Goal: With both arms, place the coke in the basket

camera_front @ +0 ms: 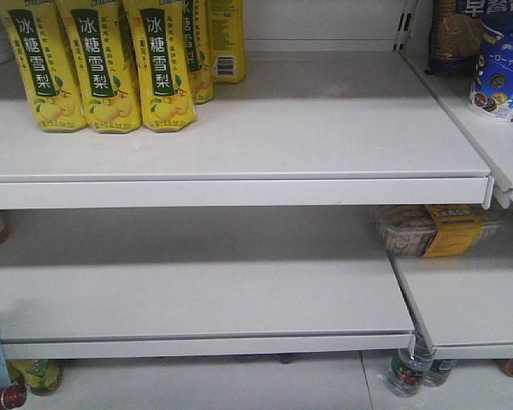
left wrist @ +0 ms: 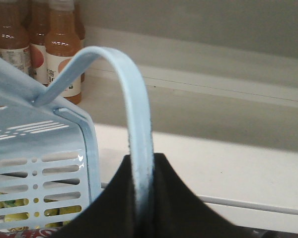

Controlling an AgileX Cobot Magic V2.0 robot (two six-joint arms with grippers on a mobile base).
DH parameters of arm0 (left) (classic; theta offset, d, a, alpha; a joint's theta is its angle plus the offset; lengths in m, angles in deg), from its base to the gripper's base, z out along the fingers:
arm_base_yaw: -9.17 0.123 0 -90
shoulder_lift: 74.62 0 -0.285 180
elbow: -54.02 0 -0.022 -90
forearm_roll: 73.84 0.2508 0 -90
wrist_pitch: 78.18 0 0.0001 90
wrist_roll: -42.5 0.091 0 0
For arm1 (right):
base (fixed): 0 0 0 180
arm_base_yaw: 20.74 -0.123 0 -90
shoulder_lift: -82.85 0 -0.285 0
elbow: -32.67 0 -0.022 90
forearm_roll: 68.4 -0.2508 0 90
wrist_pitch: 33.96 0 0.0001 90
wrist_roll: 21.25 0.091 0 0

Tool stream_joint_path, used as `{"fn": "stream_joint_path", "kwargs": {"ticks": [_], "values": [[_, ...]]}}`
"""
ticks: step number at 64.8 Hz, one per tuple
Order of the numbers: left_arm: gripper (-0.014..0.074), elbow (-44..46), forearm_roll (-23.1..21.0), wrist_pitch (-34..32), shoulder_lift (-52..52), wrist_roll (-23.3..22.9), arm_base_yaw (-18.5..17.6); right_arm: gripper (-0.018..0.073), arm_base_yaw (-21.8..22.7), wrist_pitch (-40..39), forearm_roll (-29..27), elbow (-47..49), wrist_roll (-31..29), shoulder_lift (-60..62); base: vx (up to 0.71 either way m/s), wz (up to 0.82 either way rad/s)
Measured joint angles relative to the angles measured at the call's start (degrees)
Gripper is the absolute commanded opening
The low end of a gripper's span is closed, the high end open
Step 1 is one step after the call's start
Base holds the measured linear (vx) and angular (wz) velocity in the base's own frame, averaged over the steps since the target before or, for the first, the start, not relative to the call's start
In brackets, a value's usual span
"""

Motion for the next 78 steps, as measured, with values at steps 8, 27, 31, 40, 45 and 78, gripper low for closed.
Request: {"fn": "stream_joint_path", "kwargs": {"ticks": [8,27,31,40,45,78], "values": [[-0.0006,0.0,-5.0,-0.2,0.0,7.0,1.9,-0.0010,0.0,0.0,0.0,0.0,0.0,0.0,0.00,0.00],[-0.0006,0.0,-8.9,-4.5,0.0,16.2,3.2,-0.0010,0.0,0.0,0.0,0.0,-0.1,0.0,0.00,0.00],[-0.0006,0.0,-8.9,-5.3,0.0,16.3,3.2,-0.0010,0.0,0.0,0.0,0.0,-0.1,0.0,0.00,0.00],[-0.0006,0.0,-9.0,-6.0,0.0,16.6,3.2,-0.0010,0.0,0.0,0.0,0.0,-0.1,0.0,0.00,0.00],[-0.0006,0.0,-9.1,-6.0,0.0,16.7,3.1,-0.0010,0.0,0.0,0.0,0.0,-0.1,0.0,0.00,0.00],[-0.0006,0.0,-8.9,-5.9,0.0,16.7,-1.5,-0.0010,0.0,0.0,0.0,0.0,-0.1,0.0,0.00,0.00]]}}
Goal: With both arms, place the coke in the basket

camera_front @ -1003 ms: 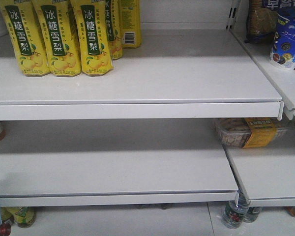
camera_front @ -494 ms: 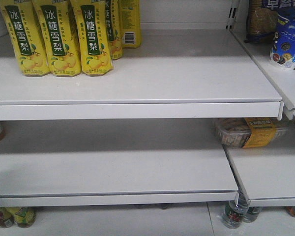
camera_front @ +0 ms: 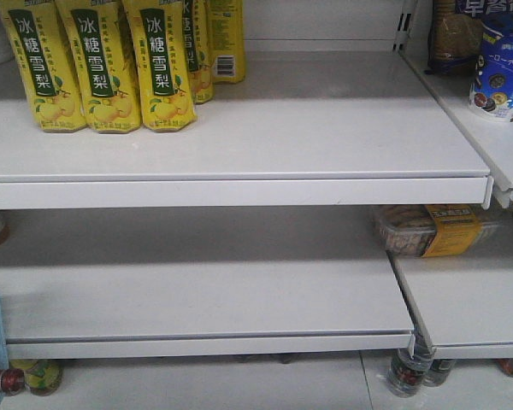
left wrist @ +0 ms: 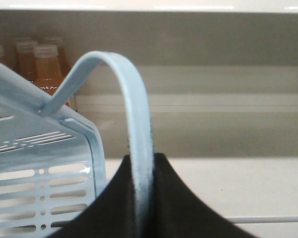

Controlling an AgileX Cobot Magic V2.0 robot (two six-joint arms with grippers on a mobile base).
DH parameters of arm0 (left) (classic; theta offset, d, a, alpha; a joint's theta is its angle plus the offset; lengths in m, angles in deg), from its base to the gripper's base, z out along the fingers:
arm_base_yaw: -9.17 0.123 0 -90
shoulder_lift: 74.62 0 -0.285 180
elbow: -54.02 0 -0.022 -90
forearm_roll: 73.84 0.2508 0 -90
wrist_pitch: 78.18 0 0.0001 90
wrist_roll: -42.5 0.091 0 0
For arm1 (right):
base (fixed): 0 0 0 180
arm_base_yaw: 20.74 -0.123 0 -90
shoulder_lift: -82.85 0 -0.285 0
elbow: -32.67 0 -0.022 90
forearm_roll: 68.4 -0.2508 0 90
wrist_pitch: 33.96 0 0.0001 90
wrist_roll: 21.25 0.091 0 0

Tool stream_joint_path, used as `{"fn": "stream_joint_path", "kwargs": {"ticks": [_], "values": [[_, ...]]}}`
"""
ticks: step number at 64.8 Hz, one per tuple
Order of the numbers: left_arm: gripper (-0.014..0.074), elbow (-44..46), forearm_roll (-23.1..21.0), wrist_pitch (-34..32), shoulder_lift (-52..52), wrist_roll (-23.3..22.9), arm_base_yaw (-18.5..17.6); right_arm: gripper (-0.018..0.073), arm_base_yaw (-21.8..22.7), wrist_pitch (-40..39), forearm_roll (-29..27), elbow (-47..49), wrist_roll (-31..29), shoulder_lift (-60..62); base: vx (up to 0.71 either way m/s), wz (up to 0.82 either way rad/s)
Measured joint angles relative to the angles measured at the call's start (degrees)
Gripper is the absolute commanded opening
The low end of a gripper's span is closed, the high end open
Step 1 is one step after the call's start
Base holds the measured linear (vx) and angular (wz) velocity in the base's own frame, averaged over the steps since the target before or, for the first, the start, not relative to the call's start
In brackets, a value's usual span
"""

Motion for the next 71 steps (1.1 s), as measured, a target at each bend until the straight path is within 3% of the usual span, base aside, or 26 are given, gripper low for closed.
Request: {"fn": "stream_joint_path", "kwargs": {"ticks": [57,65,71], "values": [[-0.0006,0.0,0.1,0.5,0.0,0.0,0.0,-0.0010,0.0,0.0,0.1,0.0,-0.1,0.0,0.00,0.00],[-0.0006,0.0,0.1,0.5,0.0,0.0,0.0,-0.0010,0.0,-0.3,2.2,0.0,-0.4,0.0,0.00,0.00],[-0.0006,0.0,0.1,0.5,0.0,0.0,0.0,-0.0010,0.0,0.0,7.0,0.0,1.6,0.0,0.00,0.00]]}}
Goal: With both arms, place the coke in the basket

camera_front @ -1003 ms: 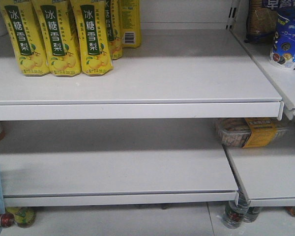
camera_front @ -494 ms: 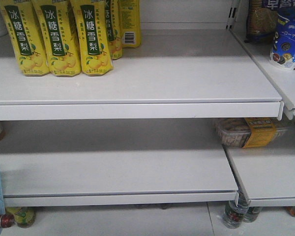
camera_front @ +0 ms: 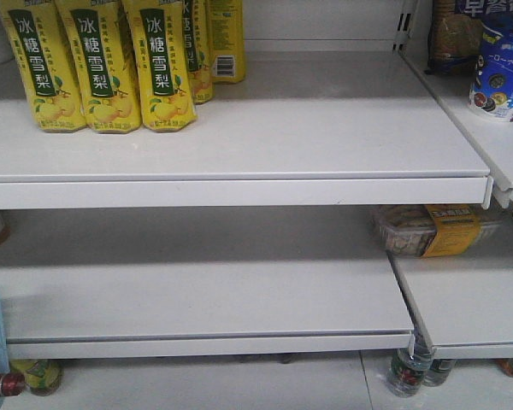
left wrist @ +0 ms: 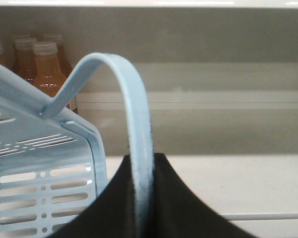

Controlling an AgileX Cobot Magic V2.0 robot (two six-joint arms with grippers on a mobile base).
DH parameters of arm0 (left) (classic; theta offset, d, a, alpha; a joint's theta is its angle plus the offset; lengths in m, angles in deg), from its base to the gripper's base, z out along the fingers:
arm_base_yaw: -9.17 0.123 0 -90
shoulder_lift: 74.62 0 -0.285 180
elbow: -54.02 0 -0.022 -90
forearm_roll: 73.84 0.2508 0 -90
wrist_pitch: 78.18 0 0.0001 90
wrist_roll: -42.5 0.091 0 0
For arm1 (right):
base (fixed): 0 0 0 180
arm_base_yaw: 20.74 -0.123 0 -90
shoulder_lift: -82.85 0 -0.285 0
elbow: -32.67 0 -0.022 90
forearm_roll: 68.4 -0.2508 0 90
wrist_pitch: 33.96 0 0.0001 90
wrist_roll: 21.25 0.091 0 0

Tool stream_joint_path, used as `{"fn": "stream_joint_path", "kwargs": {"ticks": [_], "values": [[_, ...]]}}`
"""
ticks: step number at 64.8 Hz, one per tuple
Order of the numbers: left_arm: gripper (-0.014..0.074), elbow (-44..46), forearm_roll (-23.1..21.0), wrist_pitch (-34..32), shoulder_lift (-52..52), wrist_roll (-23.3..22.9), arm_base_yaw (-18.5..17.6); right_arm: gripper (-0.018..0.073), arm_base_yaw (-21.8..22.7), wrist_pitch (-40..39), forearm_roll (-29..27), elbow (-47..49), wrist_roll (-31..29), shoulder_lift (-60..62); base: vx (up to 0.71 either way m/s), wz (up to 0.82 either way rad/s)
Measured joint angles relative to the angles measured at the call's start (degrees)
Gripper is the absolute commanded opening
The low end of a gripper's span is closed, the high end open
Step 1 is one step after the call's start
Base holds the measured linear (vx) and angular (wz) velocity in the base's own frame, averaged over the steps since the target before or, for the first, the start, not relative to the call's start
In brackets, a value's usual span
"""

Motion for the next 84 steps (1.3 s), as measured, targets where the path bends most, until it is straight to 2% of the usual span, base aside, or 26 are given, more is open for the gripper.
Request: {"fn": "stream_joint_path", "kwargs": {"ticks": [8,21,25,29,43,53,84], "values": [[-0.0006,0.0,0.0,0.0,0.0,0.0,0.0,-0.0010,0.0,0.8,9.6,0.0,8.8,0.0,0.00,0.00],[-0.0006,0.0,0.0,0.0,0.0,0.0,0.0,-0.0010,-0.2,1.4,28.3,0.0,29.0,2.9,0.00,0.00],[-0.0006,0.0,0.0,0.0,0.0,0.0,0.0,-0.0010,-0.9,1.6,33.0,0.0,32.9,4.1,0.00,0.00],[-0.0006,0.0,0.0,0.0,0.0,0.0,0.0,-0.0010,-2.4,1.8,35.4,0.0,34.5,5.0,0.00,0.00],[-0.0006,0.0,0.0,0.0,0.0,0.0,0.0,-0.0010,-8.1,-0.9,37.0,-5.1,35.5,7.9,0.00,0.00],[-0.0006,0.0,0.0,0.0,0.0,0.0,0.0,-0.0010,-8.2,-1.8,36.3,-9.2,35.7,11.9,0.00,0.00],[-0.0006,0.0,0.0,0.1,0.0,0.0,0.0,-0.0010,-8.2,-1.8,36.4,-9.2,35.9,13.2,0.00,0.00]]}}
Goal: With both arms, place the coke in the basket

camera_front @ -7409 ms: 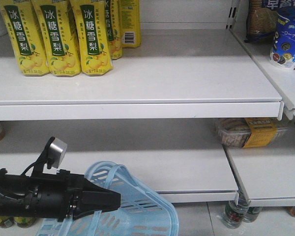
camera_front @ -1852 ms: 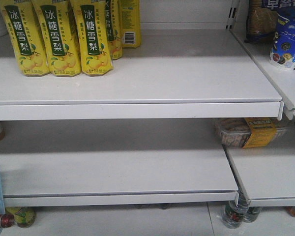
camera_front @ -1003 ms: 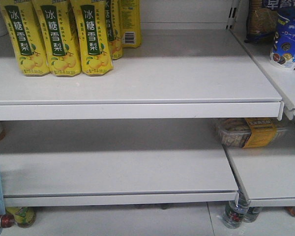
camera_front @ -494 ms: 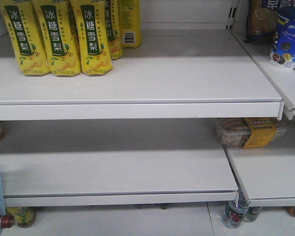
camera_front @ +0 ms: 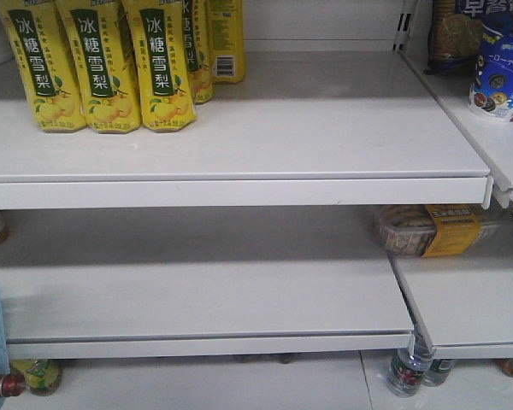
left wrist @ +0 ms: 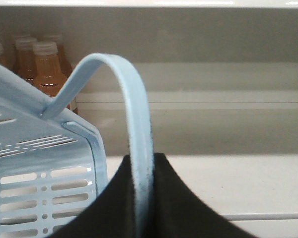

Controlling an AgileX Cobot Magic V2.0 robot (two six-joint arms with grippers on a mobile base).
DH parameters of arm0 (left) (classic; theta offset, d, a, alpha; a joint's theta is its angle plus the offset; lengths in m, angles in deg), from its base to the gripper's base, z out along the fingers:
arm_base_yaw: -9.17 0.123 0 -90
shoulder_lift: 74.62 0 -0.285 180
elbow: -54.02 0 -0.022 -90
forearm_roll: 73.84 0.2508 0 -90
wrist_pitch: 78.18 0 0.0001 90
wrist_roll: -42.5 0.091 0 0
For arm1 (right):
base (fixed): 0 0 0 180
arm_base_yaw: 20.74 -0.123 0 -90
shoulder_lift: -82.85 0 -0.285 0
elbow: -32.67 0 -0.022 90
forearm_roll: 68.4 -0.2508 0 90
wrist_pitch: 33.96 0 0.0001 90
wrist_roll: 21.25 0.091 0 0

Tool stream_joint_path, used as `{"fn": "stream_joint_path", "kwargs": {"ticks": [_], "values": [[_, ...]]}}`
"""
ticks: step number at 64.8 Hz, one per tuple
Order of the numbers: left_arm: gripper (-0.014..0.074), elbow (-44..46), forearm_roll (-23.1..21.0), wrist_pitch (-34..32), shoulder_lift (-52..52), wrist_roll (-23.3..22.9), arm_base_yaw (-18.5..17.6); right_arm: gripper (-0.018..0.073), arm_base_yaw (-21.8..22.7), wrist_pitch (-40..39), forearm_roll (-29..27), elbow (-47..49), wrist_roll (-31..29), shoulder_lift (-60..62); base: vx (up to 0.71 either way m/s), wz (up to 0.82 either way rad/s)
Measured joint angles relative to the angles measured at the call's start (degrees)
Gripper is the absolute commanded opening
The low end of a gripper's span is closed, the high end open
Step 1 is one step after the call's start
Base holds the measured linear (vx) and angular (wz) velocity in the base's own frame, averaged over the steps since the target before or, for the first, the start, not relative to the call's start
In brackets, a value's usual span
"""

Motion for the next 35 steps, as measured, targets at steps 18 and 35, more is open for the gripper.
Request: {"fn": "stream_joint_path", "kwargs": {"ticks": [18,35], "values": [[-0.0006,0.0,0.0,0.0,0.0,0.0,0.0,-0.0010,0.0,0.0,0.0,0.0,0.0,0.0,0.00,0.00],[-0.0006,0.0,0.0,0.0,0.0,0.0,0.0,-0.0010,0.0,0.0,0.0,0.0,0.0,0.0,0.00,0.00]]}}
